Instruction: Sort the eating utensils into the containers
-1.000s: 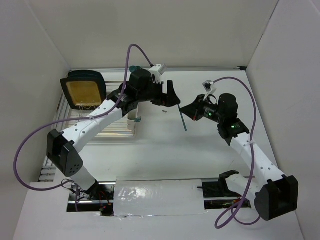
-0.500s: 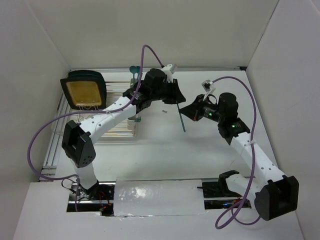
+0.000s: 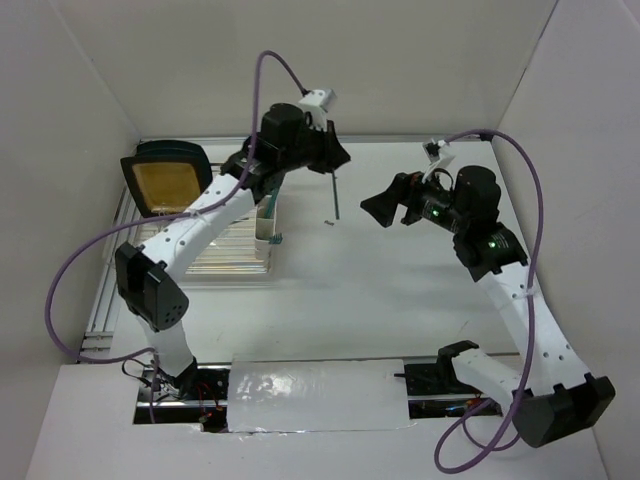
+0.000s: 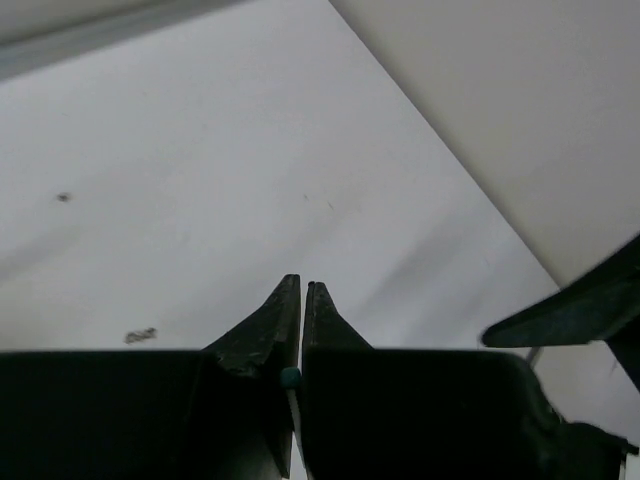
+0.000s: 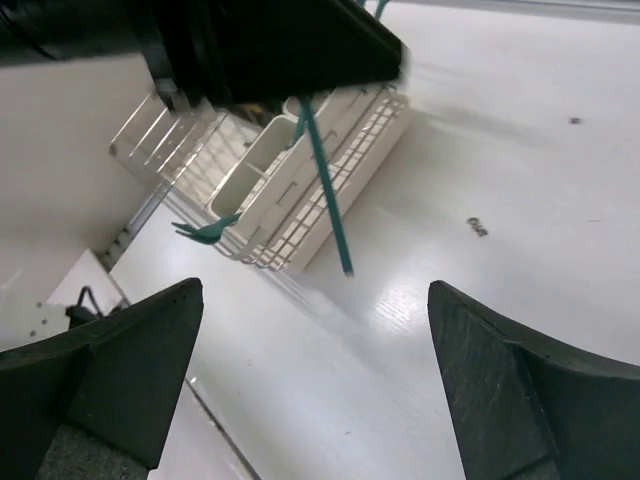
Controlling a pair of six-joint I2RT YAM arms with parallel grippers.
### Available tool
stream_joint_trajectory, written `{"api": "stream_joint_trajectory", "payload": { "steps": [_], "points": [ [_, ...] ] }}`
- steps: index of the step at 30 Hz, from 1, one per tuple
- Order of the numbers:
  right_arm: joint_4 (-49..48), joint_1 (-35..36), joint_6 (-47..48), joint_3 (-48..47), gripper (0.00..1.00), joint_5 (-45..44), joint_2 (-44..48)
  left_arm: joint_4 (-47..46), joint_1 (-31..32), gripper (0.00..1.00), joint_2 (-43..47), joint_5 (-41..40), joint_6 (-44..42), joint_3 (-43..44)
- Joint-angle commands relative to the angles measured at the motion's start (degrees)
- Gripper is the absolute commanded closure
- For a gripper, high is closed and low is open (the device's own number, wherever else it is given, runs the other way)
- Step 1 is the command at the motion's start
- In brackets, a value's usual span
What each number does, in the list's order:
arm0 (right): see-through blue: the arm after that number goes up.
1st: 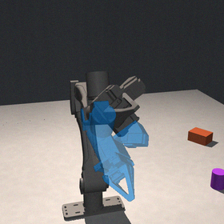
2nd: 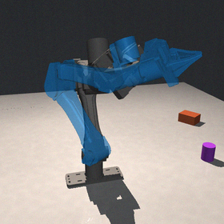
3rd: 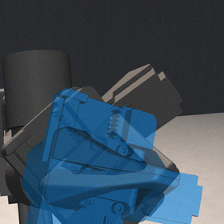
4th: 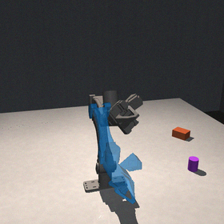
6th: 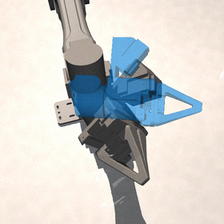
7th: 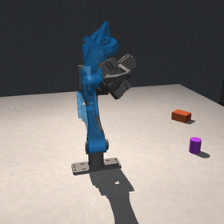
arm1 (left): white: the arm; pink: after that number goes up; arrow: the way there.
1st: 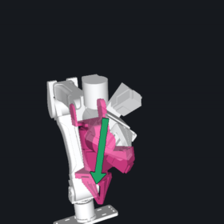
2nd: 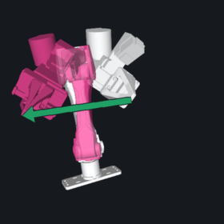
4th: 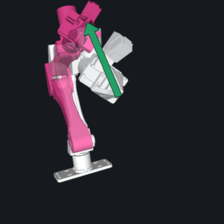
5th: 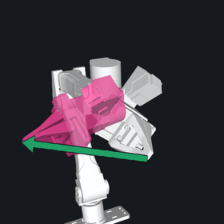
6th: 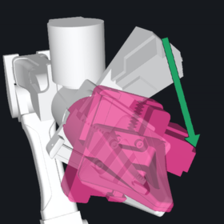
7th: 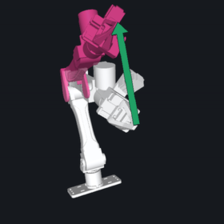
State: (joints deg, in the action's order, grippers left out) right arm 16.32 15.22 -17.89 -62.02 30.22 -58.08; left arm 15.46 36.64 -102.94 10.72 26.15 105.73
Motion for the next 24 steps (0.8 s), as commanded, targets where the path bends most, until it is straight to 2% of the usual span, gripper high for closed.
{"api": "stream_joint_trajectory", "payload": {
  "steps": [1,5,8,9,11,14,18,20,24],
  "points": [
    [6.6,-0.1,1.9,-2.9,0.00,-9.1,5.3,-3.5,-4.3,1.00,8.2,-0.9,-8.3,2.5],
    [7.9,-0.3,3.0,-1.4,0.00,-15.4,6.4,-5.9,-11.0,1.00,14.8,-1.0,-12.7,0.4],
    [8.6,-0.2,3.5,-0.2,0.00,-16.8,6.3,-7.2,-19.7,1.00,18.7,0.1,-12.7,-1.5],
    [8.6,-0.1,3.4,0.5,0.00,-17.3,6.5,-7.4,-19.3,1.00,19.9,0.8,-12.8,-2.3],
    [6.7,-0.2,2.9,1.3,0.00,-17.8,6.9,-8.3,-23.6,1.00,20.3,1.1,-14.2,-3.4],
    [6.0,-0.2,1.9,2.5,0.00,-21.2,7.5,-10.5,-24.8,1.00,20.1,1.5,-16.7,-6.7],
    [9.2,-0.3,0.0,2.5,0.00,-31.8,6.4,-17.4,-24.3,1.00,20.1,1.6,-21.7,-14.0],
    [10.0,-0.3,-0.1,2.5,0.00,-33.5,6.3,-21.2,-24.2,1.00,20.4,2.2,-22.0,-18.0],
    [10.0,-0.1,-0.7,3.7,0.00,-35.3,5.7,-23.9,-24.5,1.00,18.7,2.7,-21.1,-19.9]
  ]
}}
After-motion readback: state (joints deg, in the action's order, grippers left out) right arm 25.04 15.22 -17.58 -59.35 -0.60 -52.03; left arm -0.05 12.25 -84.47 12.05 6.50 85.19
